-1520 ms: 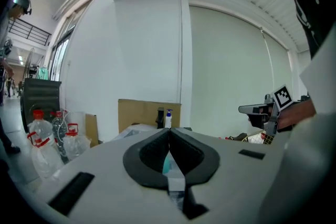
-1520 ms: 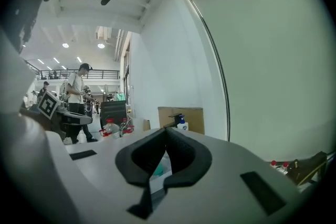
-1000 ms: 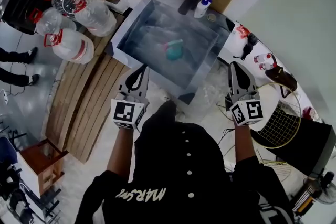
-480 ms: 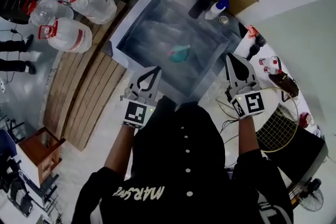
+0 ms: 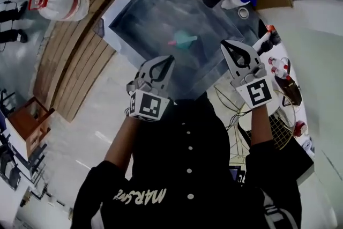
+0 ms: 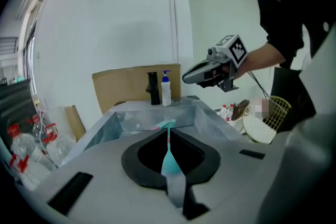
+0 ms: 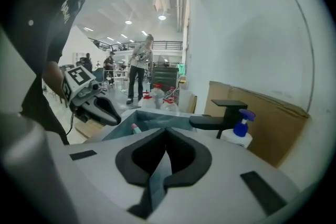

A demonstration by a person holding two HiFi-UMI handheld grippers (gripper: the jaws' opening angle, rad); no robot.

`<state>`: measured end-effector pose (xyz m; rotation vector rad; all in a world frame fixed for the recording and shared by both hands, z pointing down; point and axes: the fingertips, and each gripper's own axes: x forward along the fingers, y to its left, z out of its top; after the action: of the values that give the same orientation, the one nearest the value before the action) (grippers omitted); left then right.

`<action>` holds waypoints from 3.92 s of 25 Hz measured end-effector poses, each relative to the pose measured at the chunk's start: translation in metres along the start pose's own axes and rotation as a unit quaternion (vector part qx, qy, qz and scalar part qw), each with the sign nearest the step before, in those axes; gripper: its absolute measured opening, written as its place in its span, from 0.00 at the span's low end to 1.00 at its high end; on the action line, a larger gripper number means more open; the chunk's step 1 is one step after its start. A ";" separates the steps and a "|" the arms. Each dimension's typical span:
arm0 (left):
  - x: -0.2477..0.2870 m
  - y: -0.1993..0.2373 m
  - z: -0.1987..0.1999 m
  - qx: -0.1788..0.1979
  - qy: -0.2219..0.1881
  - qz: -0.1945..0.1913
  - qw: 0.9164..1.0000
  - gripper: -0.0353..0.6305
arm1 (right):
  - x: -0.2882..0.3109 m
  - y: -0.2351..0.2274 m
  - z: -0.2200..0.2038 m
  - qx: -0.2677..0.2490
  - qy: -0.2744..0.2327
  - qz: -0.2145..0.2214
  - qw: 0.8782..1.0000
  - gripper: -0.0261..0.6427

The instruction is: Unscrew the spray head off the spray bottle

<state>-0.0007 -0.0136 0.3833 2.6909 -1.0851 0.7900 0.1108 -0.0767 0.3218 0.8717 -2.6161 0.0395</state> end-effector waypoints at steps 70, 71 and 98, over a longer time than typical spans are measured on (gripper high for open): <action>0.176 -0.037 -0.109 0.194 -0.007 -0.440 0.877 0.62 | 0.065 0.049 -0.088 0.265 0.122 -0.025 0.956 0.50; 0.176 -0.037 -0.109 0.193 -0.007 -0.439 0.877 0.62 | 0.068 0.050 -0.088 0.267 0.124 -0.032 0.955 0.51; 0.183 -0.034 -0.105 0.202 0.000 -0.403 0.893 0.63 | 0.083 0.019 -0.085 0.505 0.111 -0.241 0.821 0.52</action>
<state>0.0885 -0.0676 0.5700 3.0307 0.2903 0.8869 0.0683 -0.0962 0.4321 1.6907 -1.9484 1.3856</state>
